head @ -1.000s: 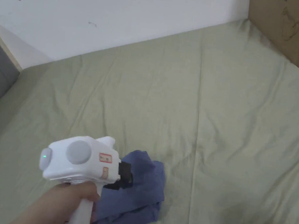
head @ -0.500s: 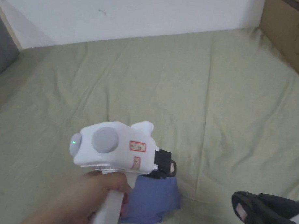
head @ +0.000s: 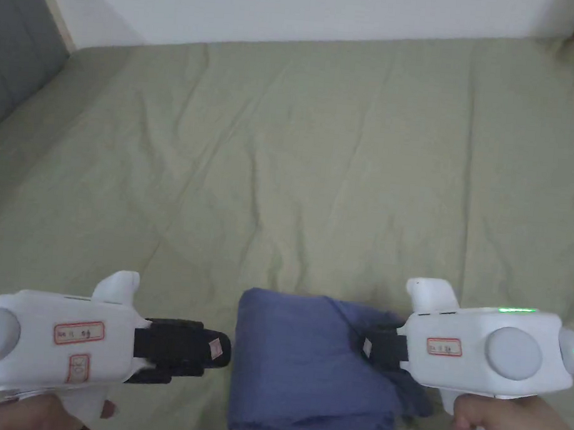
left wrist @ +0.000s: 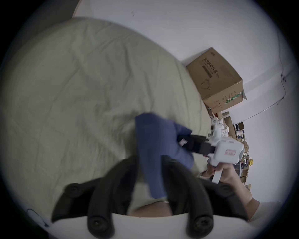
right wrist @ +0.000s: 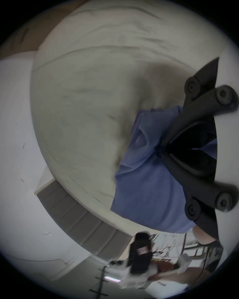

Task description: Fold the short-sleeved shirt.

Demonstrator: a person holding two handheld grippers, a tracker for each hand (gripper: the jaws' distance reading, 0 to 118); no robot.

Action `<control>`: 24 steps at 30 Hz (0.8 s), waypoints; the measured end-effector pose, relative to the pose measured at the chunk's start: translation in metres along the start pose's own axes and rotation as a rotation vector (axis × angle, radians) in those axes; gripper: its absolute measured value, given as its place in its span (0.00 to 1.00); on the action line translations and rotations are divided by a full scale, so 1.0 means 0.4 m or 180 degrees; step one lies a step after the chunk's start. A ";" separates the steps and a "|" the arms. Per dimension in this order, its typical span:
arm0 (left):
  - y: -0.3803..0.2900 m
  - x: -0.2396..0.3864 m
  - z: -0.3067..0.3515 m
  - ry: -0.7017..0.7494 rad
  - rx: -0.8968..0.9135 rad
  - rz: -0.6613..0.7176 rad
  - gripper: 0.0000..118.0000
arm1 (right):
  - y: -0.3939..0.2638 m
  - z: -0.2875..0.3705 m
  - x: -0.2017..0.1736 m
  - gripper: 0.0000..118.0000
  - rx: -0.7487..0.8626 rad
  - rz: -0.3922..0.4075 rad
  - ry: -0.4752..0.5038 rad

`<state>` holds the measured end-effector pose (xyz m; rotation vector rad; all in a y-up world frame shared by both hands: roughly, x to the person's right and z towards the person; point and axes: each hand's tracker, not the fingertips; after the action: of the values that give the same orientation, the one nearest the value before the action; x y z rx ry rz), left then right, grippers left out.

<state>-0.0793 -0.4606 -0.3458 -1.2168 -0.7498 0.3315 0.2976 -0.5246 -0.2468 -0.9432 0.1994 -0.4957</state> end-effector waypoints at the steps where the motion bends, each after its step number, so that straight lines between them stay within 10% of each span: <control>1: 0.000 -0.008 -0.027 0.0016 -0.0019 -0.0009 0.69 | -0.003 0.005 0.005 0.00 0.0039 -0.0085 0.0017; 3: 0.011 -0.026 -0.080 0.0018 -0.0071 -0.0038 0.84 | -0.015 0.000 0.002 0.00 0.0050 0.0009 -0.0053; 7: 0.035 0.027 -0.165 -0.0365 -0.0151 0.0090 0.83 | -0.023 0.007 -0.001 0.00 0.0100 -0.0008 -0.0076; 8: 0.043 0.039 -0.181 -0.0429 -0.0197 0.0091 0.80 | -0.026 0.006 0.001 0.00 0.0108 -0.0036 -0.0070; 10: 0.049 0.066 -0.217 -0.0573 -0.0258 0.0012 0.33 | -0.029 0.011 0.000 0.00 0.0129 -0.0054 -0.0063; 12: 0.053 0.088 -0.235 -0.0064 -0.0261 -0.0213 0.28 | -0.036 0.030 -0.004 0.00 0.0178 -0.0061 -0.0077; 18: 0.085 0.024 -0.151 -0.0391 -0.0313 -0.0331 0.24 | -0.080 0.131 -0.030 0.00 0.0422 0.0171 -0.0115; 24: 0.175 -0.119 0.087 0.0769 -0.0266 -0.0707 0.24 | -0.113 0.237 -0.078 0.00 0.0625 0.0178 -0.0045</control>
<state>-0.1262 -0.4406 -0.4217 -1.2132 -0.6853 -0.0304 0.2917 -0.4625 -0.1567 -0.7473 0.1609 -0.4484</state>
